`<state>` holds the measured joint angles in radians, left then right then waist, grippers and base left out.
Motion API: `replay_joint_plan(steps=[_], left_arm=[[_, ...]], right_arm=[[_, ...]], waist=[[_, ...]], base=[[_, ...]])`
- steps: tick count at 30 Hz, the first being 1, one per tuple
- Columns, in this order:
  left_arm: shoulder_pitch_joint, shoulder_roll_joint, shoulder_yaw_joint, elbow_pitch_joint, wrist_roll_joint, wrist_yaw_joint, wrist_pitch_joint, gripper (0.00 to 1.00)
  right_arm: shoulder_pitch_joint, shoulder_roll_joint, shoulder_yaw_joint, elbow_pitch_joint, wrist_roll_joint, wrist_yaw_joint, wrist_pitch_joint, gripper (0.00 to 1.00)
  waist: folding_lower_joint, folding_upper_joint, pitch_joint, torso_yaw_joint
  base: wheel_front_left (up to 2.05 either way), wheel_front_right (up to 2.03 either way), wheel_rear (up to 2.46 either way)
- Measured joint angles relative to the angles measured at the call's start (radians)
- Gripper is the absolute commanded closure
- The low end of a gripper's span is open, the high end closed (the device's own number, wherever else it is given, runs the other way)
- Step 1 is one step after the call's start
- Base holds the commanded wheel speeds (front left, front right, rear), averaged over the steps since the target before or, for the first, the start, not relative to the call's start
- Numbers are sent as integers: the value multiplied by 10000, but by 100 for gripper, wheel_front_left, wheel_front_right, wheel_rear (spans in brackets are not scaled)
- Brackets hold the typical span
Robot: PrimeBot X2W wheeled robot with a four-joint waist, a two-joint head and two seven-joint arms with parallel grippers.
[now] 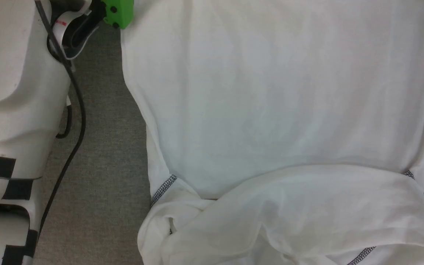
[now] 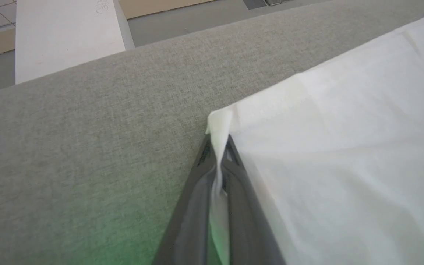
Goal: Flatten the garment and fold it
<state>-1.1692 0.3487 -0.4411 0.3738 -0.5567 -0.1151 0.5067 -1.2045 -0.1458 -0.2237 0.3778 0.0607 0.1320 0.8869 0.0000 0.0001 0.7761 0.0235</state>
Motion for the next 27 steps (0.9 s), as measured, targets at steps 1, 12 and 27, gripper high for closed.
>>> replay_joint_plan(steps=[1, 12, 27], left_arm=[[0, -13, 17, 19, -31, -12, -128, 100], [92, 23, 529, 219, -253, -71, -2452, 100], [2922, 631, 435, -2013, -838, -81, -3910, 100]], right_arm=[[-2, -21, 13, -17, 2, 0, -109, 100], [237, -476, 31, -447, 901, 2, -1384, 100], [3448, -941, -151, -2748, 3131, 2, -1919, 100]], waist=[[0, 0, -20, -3], [1, -1, -653, -32], [-1, 0, -2405, 36]], base=[[0, 0, 0], [0, 0, 0], [0, 0, 0]])
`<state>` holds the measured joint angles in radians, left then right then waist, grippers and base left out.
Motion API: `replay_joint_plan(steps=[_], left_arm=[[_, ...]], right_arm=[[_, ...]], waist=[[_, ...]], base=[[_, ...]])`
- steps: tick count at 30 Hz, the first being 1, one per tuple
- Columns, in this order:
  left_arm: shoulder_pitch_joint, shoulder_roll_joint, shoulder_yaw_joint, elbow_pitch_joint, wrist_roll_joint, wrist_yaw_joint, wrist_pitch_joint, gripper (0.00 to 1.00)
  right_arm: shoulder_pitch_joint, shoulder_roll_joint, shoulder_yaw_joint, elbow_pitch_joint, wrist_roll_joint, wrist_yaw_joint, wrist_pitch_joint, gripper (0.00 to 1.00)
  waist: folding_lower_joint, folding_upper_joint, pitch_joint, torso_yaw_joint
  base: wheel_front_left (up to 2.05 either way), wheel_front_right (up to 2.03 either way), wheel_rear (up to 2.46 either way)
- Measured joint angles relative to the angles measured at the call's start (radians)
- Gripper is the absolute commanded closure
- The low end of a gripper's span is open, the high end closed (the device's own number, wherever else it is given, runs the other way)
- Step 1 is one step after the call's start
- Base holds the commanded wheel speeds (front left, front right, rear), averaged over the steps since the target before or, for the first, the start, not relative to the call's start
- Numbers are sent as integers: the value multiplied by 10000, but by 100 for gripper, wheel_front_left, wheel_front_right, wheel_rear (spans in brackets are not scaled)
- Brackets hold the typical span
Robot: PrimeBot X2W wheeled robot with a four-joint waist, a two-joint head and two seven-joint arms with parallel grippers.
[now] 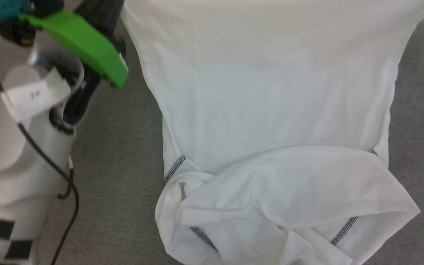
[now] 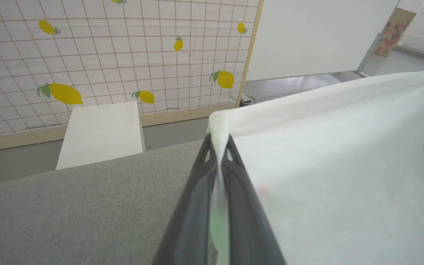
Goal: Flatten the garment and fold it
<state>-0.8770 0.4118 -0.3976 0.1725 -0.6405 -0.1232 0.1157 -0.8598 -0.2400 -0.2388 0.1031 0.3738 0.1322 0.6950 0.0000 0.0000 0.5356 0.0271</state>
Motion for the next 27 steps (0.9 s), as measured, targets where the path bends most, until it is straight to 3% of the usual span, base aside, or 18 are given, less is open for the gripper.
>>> replay_joint_plan(steps=[4, 15, 27], left_arm=[[1346, 265, -19, -1034, -142, 98, -107, 100], [4568, 1014, -284, -3685, -215, 1035, 351, 100], [7879, 1281, -579, -5622, -500, 1975, 234, 100]], right_arm=[[1307, 159, -48, -871, 439, 0, 59, 100], [4827, 1055, -316, -3300, 1037, -2, 1028, 100], [8242, 1820, -1204, -4999, 1877, -2, 1273, 100]], waist=[[0, 0, -545, 27], [-1, 0, -2167, 141], [-1, 0, -3198, 200]], base=[[0, 0, 0], [0, 0, 0], [0, 0, 0]])
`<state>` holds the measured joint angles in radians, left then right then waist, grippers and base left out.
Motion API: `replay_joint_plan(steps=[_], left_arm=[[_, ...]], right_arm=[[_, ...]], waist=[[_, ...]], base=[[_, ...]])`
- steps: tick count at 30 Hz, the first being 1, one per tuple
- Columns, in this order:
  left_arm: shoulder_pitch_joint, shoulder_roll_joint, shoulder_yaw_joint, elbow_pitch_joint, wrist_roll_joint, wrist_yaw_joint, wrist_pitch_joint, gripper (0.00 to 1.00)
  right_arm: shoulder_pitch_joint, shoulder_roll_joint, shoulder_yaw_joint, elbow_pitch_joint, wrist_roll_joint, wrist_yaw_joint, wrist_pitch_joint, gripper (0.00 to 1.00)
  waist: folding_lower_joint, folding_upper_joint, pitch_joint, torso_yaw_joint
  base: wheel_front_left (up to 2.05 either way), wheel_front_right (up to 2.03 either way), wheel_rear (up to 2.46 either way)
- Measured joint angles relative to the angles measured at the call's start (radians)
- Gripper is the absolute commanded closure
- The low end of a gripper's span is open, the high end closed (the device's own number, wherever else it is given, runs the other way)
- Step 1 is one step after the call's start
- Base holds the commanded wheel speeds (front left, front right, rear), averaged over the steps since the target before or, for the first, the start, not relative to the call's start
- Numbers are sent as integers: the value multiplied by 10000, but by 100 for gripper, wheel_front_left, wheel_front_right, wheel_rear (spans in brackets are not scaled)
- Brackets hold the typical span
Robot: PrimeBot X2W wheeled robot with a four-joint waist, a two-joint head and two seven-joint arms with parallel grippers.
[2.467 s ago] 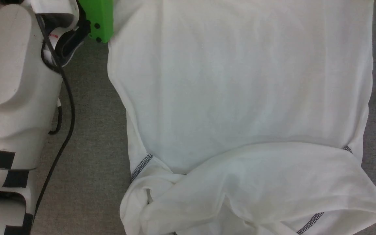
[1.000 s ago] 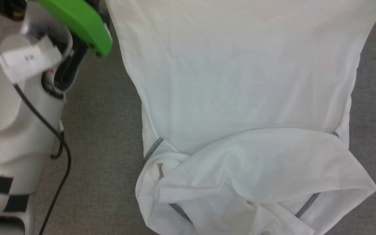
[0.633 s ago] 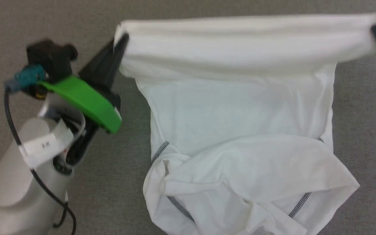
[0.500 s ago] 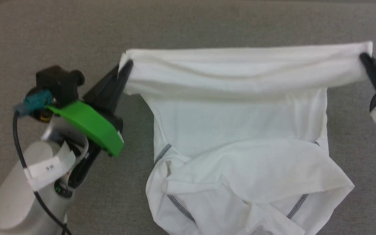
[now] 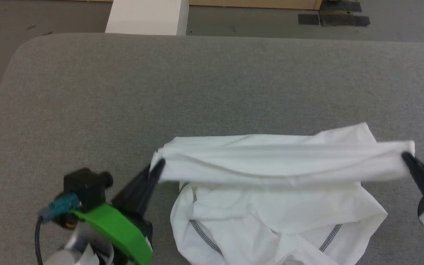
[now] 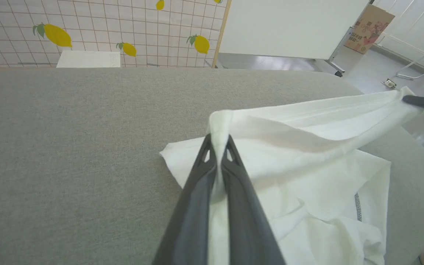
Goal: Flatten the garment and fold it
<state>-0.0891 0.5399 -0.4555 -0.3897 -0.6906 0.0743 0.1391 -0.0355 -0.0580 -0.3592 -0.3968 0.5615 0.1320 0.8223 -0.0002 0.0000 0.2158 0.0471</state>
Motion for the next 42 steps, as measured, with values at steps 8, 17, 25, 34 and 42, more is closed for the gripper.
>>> replay_joint_plan(steps=[8, 17, 25, 34, 42], left_arm=[[1728, -46, -407, -512, -951, 163, 44, 100], [2349, -25, -976, 157, -1670, 100, 825, 100], [2413, -81, -1200, 1267, -2086, -36, 1321, 100], [2051, -391, -1147, 1910, -2084, -219, 959, 0], [2393, -412, -278, 589, -2880, 123, 627, 0]], right_arm=[[1806, 56, -274, 211, 754, 0, -230, 100], [2637, 71, 309, 924, 928, 0, -451, 100], [2689, 69, 598, 1735, 470, 0, -441, 100], [2605, 73, 907, 2013, 272, 0, -667, 0], [2848, 79, 663, 566, 700, 0, 251, 0]], waist=[[0, 0, -228, -45], [1, 0, -303, -33], [0, 0, -296, 33], [1, 0, -416, 31], [1, 0, -698, -2]], base=[[0, 0, 0], [0, 0, 0], [0, 0, 0], [0, 0, 0], [0, 0, 0]])
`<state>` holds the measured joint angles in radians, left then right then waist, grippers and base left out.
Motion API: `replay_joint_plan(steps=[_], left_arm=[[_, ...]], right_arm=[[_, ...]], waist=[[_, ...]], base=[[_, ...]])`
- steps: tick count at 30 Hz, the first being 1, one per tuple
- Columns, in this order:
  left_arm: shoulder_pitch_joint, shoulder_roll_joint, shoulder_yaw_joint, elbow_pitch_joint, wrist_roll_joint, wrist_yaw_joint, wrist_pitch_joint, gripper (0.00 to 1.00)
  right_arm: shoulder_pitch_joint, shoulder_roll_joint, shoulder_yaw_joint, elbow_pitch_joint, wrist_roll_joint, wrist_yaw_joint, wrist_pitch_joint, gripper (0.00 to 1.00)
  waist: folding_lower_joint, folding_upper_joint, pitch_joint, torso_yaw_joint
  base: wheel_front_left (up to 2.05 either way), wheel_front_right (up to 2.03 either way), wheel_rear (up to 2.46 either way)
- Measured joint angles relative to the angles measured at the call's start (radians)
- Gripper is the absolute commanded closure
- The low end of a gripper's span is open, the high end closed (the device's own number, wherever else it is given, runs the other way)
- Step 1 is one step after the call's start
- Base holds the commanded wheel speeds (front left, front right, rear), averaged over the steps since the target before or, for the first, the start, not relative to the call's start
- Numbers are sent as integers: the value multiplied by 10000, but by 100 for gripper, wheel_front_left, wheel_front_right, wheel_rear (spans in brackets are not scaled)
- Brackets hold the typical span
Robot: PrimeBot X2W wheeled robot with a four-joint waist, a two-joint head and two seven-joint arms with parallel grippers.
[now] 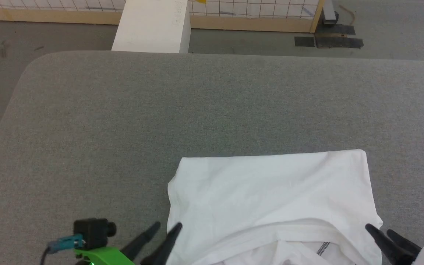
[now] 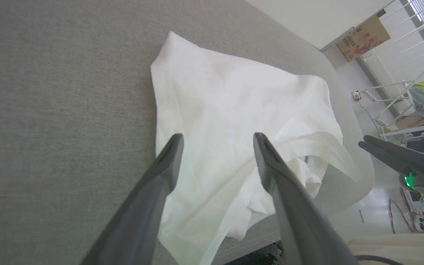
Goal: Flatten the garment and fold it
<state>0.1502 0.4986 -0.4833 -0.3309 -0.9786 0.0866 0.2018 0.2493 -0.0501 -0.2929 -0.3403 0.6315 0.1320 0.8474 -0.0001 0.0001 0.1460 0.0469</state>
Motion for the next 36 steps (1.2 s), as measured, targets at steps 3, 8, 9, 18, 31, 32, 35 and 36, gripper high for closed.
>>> replay_joint_plan(steps=[3, 8, 9, 18, 31, 32, 35, 36], left_arm=[[27, -8, 639, -556, 311, 318, -884, 0], [-54, -403, 1532, -662, 1979, 1231, -3018, 0], [-81, -527, 1605, -602, 2219, 1386, -3352, 0], [-300, -1185, 1461, 305, 4811, 2136, -4516, 0], [-543, -1599, 1494, 711, 5032, 1687, -4548, 0], [-544, -1599, 1498, 715, 5032, 1678, -4548, 0], [-546, -1599, 1505, 740, 5022, 1607, -4558, 0], [-546, -1597, 1513, 748, 5018, 1605, -4558, 0]], right_arm=[[110, 4, -516, -539, 284, 0, 29, 0], [-323, -12, -1705, -537, 253, 0, -1185, 0], [-442, -13, -1743, -464, 107, 0, -1333, 0], [-905, -2, -863, 907, -907, 0, -1498, 0], [-1493, -67, -420, 2497, -1732, 0, -966, 0], [-1502, -90, -351, 2543, -1732, 0, -859, 0], [-1535, -209, -267, 2671, -1732, 0, -575, 17], [-1573, -213, -313, 2732, -1753, 2, -564, 34]], waist=[[0, 0, -26, 12], [0, 0, 82, 23], [0, 0, 106, 25], [0, 0, 462, 64], [1, 0, 968, 601], [1, 0, 984, 640], [1, 0, 1000, 716], [1, 0, 995, 723]], base=[[0, 0, 0], [0, 0, 0], [0, 0, 0], [0, 0, 0], [0, 0, 0], [0, 0, 0], [0, 0, 0], [0, 0, 0]])
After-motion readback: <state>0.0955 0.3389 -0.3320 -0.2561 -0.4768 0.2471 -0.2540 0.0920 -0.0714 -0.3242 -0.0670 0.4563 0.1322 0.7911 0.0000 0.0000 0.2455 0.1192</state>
